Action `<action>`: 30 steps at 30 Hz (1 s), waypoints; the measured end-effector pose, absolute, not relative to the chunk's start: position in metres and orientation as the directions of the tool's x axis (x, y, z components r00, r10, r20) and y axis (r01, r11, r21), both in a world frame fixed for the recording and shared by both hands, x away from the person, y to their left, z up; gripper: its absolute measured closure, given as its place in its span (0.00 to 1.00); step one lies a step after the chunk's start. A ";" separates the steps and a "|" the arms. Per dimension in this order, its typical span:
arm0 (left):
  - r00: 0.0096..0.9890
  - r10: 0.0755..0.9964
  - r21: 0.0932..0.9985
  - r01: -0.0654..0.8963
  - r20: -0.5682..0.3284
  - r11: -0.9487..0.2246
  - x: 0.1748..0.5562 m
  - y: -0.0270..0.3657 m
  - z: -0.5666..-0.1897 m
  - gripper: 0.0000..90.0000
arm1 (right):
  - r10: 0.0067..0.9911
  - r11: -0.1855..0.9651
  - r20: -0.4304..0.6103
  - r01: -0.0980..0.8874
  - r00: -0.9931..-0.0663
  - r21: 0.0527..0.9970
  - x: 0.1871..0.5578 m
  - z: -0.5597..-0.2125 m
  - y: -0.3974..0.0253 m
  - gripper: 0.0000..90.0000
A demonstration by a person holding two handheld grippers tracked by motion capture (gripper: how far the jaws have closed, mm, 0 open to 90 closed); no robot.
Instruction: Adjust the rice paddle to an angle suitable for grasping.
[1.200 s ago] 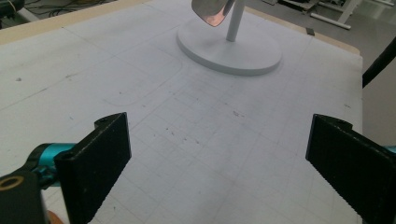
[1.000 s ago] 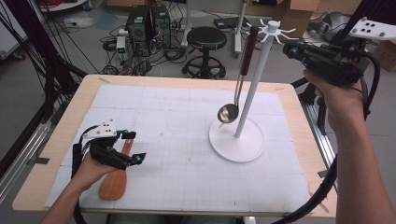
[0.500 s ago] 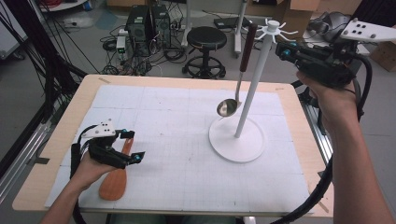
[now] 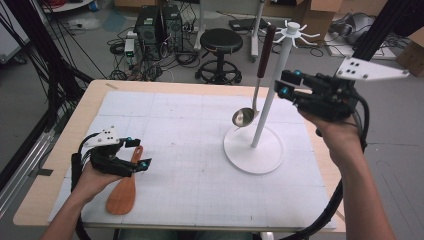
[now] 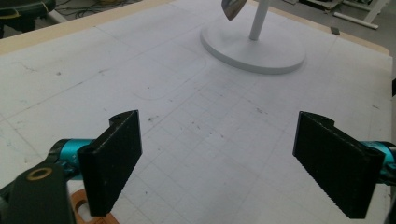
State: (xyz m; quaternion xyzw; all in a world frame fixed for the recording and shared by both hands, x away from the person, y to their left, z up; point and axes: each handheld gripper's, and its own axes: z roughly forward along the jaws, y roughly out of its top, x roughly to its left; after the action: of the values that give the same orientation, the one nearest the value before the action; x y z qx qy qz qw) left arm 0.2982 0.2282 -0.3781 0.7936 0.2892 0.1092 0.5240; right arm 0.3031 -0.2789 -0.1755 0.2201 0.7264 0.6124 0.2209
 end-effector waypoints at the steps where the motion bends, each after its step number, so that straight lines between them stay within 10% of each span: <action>1: 0.806 0.578 0.894 0.346 -0.128 -0.284 0.298 0.229 -0.378 0.18 | 0.585 0.155 -0.047 0.055 -0.810 0.986 0.303 -0.180 -0.278 0.62; 30: 0.798 0.589 0.882 0.362 -0.127 -0.300 0.301 0.240 -0.385 0.35 | 0.589 0.101 0.128 0.230 -0.798 0.968 0.304 -0.308 -0.272 0.32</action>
State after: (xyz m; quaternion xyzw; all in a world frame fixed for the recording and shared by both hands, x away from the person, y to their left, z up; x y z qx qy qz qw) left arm 0.3012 0.2399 -0.3851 0.7985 0.2980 0.1110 0.5112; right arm 0.3044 -0.2715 -0.3077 0.2814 0.7273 0.6083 0.1477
